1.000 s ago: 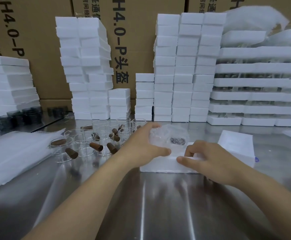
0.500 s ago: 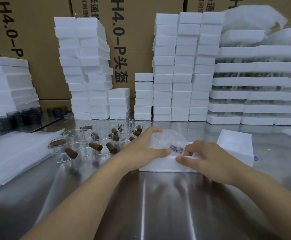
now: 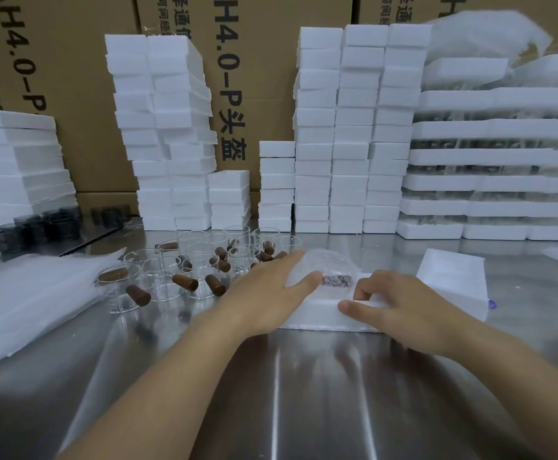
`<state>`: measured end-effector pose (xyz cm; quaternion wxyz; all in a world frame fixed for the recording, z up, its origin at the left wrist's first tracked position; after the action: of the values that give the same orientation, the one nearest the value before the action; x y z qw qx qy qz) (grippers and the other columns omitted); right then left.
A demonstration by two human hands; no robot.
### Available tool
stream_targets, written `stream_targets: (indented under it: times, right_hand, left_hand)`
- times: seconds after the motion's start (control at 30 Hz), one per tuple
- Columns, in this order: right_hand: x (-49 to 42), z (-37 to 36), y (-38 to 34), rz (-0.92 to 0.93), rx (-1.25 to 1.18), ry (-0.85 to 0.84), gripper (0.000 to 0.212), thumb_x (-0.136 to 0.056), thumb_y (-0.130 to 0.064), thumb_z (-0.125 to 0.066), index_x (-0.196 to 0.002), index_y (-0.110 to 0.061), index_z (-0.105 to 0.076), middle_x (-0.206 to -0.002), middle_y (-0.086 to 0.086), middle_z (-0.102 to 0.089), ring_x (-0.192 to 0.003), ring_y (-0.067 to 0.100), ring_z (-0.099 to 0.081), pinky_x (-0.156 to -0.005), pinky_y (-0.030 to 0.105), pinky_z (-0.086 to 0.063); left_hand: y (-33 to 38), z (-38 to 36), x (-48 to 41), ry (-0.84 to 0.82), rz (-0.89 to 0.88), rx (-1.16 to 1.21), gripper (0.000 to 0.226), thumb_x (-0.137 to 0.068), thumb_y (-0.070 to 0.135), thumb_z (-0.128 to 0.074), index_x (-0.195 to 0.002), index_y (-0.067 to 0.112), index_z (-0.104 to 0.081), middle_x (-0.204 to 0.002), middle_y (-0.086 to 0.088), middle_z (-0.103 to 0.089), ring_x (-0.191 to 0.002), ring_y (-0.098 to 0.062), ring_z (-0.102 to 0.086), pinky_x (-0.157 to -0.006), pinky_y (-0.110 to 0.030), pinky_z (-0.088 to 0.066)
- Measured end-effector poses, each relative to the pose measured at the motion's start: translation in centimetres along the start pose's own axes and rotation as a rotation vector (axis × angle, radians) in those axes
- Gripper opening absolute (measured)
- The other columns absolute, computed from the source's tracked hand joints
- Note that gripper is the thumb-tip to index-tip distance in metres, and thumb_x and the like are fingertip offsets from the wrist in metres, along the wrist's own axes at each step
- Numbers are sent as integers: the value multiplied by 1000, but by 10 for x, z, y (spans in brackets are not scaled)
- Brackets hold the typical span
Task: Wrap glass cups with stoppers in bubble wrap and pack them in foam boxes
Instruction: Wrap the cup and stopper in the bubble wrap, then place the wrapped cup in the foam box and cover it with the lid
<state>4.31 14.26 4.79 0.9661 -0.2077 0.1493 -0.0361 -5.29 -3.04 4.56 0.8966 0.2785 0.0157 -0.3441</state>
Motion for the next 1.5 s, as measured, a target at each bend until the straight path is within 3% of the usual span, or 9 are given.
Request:
stream_targets:
  times: [0.37, 0.5, 0.67, 0.77, 0.93, 1.07, 1.2, 1.37, 1.5]
  right_hand:
    - [7, 25, -7, 20, -97, 265, 43, -75, -82, -51, -98, -46, -50, -100, -24, -56, -82, -1, -55, -69, 29, -41]
    - [5, 19, -19, 117, -212, 190, 39, -89, -56, -71, -124, -57, -54, -125, -31, -58, -111, -5, -54, -93, 26, -45]
    - [7, 11, -35, 192, -222, 166, 30, -96, -32, -70, -112, -56, -62, -117, -24, -69, -116, -4, -58, -106, 26, -43]
    - [9, 14, -43, 219, -210, 177, 28, -98, -28, -68, -115, -51, -68, -119, -21, -63, -120, -1, -54, -107, 25, -39]
    - [10, 1, -49, 184, -100, 34, 40, -82, -47, -53, -119, -57, -65, -144, -29, -42, -136, -1, -32, -115, 30, -25]
    - [11, -2, -51, 172, -68, 3, 52, -71, -59, -41, -119, -58, -61, -147, -33, -36, -138, -1, -28, -120, 38, -27]
    - [11, -2, -51, 186, -46, 9, 42, -81, -67, -41, -117, -54, -60, -141, -34, -40, -133, 1, -33, -118, 42, -29]
    - [9, 10, -40, 160, -64, 43, 55, -86, -87, -36, -133, -61, -46, -137, -30, -47, -132, 0, -42, -115, 39, -33]
    - [1, 43, 7, -62, 44, 226, 49, -91, -67, -58, -135, -48, -51, -133, -10, -57, -126, 14, -52, -106, 42, -44]
  left_hand:
    - [16, 9, 10, -26, 42, -29, 73, -80, 79, -38, -148, 53, -47, -154, 15, -56, -142, -18, -49, -122, -54, -29]
    - [19, 7, 13, -88, 32, 3, 63, -80, 78, -41, -140, 62, -49, -157, 16, -52, -146, -16, -44, -122, -54, -25]
    - [18, -4, 10, -173, 39, 199, 48, -83, 73, -37, -121, 57, -61, -145, 16, -58, -142, -18, -44, -122, -53, -28]
    - [8, -8, 8, -178, 124, 306, 61, -83, 79, -25, -133, 64, -58, -163, 8, -44, -150, -22, -37, -124, -55, -25]
    - [12, -15, -1, -164, 83, 303, 38, -107, 52, -33, -134, 53, -59, -158, 7, -49, -153, -20, -34, -125, -53, -29]
    - [12, -16, -4, -114, 121, 353, 45, -76, 49, -54, -119, 48, -67, -134, 11, -64, -132, -14, -53, -113, -41, -43]
    - [9, -16, -5, -66, 134, 449, 21, -94, 30, -68, -113, 39, -71, -111, 16, -70, -104, -2, -64, -76, -20, -44]
    - [1, -13, -4, 0, 202, 464, 15, -97, 24, -68, -96, 39, -70, -93, 19, -67, -87, 3, -61, -63, -16, -41]
    - [-2, -12, -2, 48, 231, 493, 11, -96, 25, -70, -96, 37, -71, -98, 12, -69, -87, -3, -62, -65, -23, -41]
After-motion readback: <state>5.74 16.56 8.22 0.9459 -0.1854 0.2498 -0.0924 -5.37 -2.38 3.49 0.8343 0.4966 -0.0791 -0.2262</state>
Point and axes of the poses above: each hand's wrist, its own x-axis away from the middle knuckle, its own z-axis out of the back of the hand, y = z × x, the point moved 10 cm from there along -x, towards the middle knuckle
